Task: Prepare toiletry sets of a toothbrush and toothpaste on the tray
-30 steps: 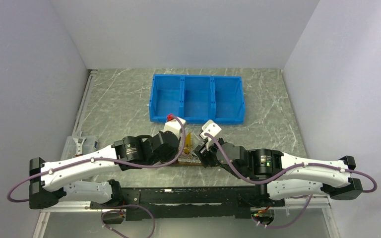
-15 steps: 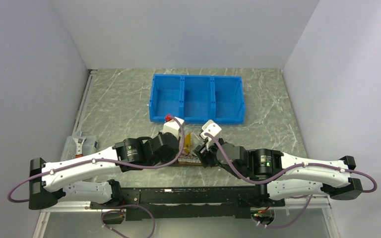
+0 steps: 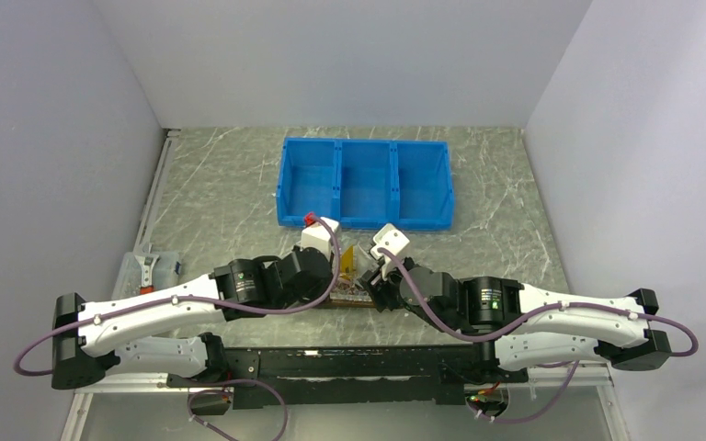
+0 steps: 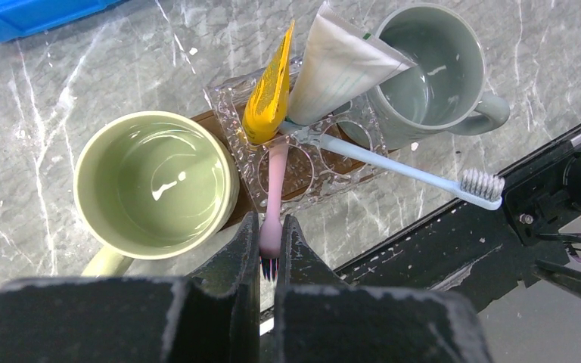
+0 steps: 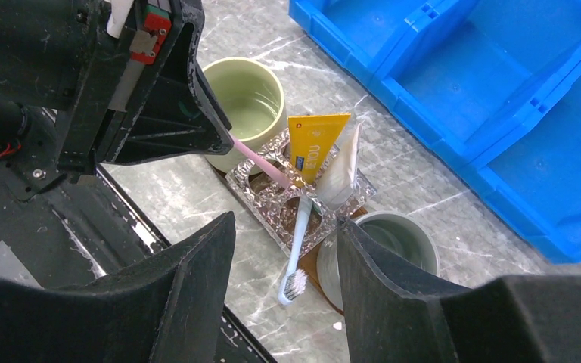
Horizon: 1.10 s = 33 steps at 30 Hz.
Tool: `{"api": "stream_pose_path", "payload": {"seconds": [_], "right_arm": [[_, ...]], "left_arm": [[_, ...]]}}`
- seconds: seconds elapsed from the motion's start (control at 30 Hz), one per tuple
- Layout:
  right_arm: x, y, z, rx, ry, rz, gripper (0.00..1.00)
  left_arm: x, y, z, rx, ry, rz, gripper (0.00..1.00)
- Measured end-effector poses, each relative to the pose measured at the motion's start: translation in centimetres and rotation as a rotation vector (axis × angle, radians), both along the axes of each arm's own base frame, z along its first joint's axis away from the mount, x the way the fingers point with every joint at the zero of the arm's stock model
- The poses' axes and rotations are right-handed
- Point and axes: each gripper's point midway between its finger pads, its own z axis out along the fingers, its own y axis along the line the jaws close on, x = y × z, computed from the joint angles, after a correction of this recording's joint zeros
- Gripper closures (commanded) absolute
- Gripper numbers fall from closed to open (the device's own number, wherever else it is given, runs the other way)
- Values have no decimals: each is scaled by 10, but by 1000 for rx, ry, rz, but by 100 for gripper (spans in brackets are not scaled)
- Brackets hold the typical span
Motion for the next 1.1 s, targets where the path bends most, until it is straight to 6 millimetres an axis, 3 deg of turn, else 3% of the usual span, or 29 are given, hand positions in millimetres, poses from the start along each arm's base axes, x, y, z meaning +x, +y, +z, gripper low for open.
{"api": "stream_pose_path", "payload": {"seconds": [0.2, 0.4, 0.9, 1.1], "right_arm": [[0, 0, -2, -4, 1, 0, 46], [0, 0, -2, -4, 1, -1, 46], [0, 0, -2, 0, 5, -4, 45], [0, 0, -2, 0, 5, -4, 45]], "left_arm": [[0, 1, -1, -14, -4, 1, 96], [-1, 2, -1, -14, -5, 1, 77], [-2, 4, -4, -9, -3, 0, 75], [-2, 7, 0, -20, -8, -1, 66]]}}
